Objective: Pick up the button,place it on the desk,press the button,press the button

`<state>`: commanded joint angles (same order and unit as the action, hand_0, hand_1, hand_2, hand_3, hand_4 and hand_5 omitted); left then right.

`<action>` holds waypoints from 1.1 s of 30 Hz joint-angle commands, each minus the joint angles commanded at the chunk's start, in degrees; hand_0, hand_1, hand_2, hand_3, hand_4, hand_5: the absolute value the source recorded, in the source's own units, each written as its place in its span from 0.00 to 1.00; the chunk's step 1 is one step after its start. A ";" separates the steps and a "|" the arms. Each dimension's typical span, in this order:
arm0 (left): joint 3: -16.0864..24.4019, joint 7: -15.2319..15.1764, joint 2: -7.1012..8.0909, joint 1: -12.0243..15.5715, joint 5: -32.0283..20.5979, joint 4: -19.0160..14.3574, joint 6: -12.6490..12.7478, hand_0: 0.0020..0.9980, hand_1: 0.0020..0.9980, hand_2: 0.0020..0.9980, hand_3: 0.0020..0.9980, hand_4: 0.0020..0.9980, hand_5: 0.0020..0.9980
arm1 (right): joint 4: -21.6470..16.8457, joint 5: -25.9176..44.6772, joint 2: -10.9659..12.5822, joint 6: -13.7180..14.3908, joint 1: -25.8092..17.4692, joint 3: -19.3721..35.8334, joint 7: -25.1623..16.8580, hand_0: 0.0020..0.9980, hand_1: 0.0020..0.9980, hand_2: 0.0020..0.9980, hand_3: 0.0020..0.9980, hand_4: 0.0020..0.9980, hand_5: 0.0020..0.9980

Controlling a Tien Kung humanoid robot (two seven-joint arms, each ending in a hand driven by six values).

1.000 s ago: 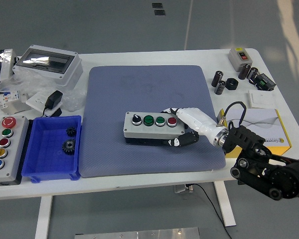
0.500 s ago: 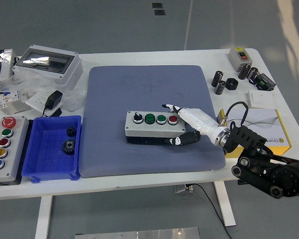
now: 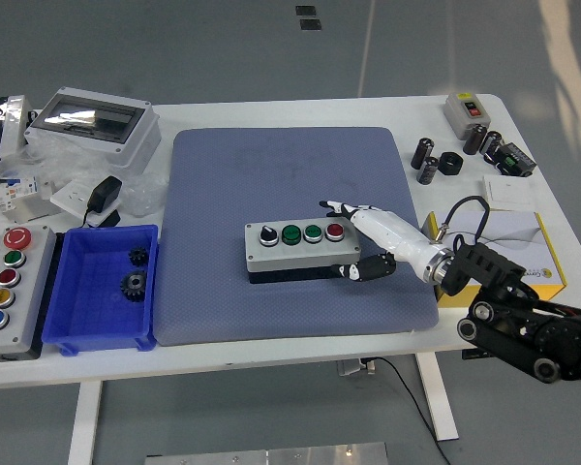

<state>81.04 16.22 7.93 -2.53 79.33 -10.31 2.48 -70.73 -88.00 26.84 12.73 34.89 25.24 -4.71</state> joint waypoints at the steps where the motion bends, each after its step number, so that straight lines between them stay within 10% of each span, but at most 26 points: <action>1: -0.06 0.00 -0.01 0.02 0.00 0.00 -0.02 0.62 0.53 0.53 0.59 0.61 0.23 | -0.63 0.83 0.44 -0.52 -0.09 0.52 -0.18 0.94 0.88 0.87 1.00 0.34 0.01; 14: -1.10 0.13 -0.13 0.23 -0.37 0.00 -0.51 0.62 0.52 0.53 0.59 0.60 0.22 | -5.97 10.44 5.08 -6.95 -1.28 5.56 -0.70 0.92 0.87 0.87 1.00 0.38 0.01; 23: -0.75 0.26 -0.19 0.47 -0.30 0.00 -0.35 0.62 0.52 0.53 0.59 0.60 0.22 | -15.79 15.59 10.32 -9.50 -1.70 14.03 8.18 0.93 0.88 0.88 1.00 0.42 0.00; 31: -0.37 0.41 -0.05 0.43 0.02 0.00 -0.29 0.62 0.52 0.53 0.58 0.60 0.22 | -21.36 20.42 10.54 -21.96 4.95 13.04 20.48 0.94 0.89 0.89 1.00 0.42 0.02; 32: -0.35 0.42 0.00 0.41 0.02 0.00 -0.29 0.62 0.52 0.53 0.58 0.60 0.22 | -21.33 21.09 10.32 -23.79 5.97 12.45 22.03 0.72 0.77 0.77 0.94 0.38 0.00; 33: -0.36 0.44 0.03 0.40 0.00 0.00 -0.29 0.62 0.52 0.53 0.58 0.60 0.22 | -21.20 21.46 10.10 -25.26 6.77 11.99 23.28 0.72 0.77 0.77 0.94 0.38 0.00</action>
<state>80.68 16.66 7.96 -2.13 79.33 -10.31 2.19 -91.93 -66.54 36.94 -12.53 41.66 37.24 18.57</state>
